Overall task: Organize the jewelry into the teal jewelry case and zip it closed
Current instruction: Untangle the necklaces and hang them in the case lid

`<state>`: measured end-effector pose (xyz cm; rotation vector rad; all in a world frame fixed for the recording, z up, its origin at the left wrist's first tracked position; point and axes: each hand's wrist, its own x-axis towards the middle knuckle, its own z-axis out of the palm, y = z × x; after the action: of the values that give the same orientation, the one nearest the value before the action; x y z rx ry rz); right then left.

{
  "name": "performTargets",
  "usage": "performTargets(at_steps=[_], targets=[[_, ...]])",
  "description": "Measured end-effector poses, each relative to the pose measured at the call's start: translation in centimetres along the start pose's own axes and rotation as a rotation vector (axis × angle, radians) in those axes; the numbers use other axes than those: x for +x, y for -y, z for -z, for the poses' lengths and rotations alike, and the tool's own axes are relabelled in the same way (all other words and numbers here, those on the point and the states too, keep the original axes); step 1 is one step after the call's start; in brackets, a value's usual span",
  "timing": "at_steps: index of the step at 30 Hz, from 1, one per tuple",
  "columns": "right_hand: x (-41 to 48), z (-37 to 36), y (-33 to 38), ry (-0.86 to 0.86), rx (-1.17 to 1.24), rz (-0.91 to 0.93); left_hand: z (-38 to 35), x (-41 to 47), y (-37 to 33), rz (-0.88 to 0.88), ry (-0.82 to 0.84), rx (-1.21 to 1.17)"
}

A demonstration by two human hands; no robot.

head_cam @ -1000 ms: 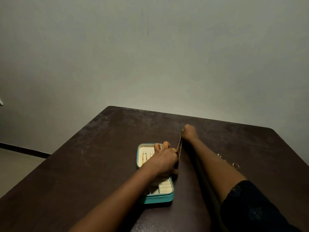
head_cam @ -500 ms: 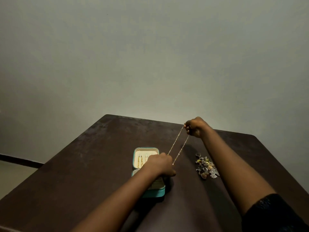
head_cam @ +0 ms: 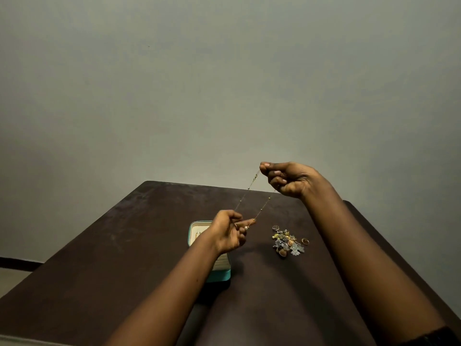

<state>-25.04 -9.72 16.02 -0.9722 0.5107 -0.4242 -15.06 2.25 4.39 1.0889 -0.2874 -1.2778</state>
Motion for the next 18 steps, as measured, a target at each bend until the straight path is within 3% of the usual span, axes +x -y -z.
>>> performTargets(at_steps=[6, 9, 13, 18], targets=[[-1.5, -0.6, -1.3, -0.027, 0.192, 0.065, 0.6, -0.1, 0.7, -0.239, 0.073, -0.810], [-1.5, -0.2, -2.0, -0.075, 0.349, 0.102, 1.1, -0.6, 0.6, -0.351, 0.166, -1.002], [-1.8, 0.0, -3.0, -0.165, 0.443, 0.166, 1.3, -1.7, -0.1, -0.407, 0.244, -0.768], [-2.7, -0.9, -4.0, -0.142, 0.376, 0.192, 0.5, -3.7, -1.3, -0.417, 0.190, -0.381]])
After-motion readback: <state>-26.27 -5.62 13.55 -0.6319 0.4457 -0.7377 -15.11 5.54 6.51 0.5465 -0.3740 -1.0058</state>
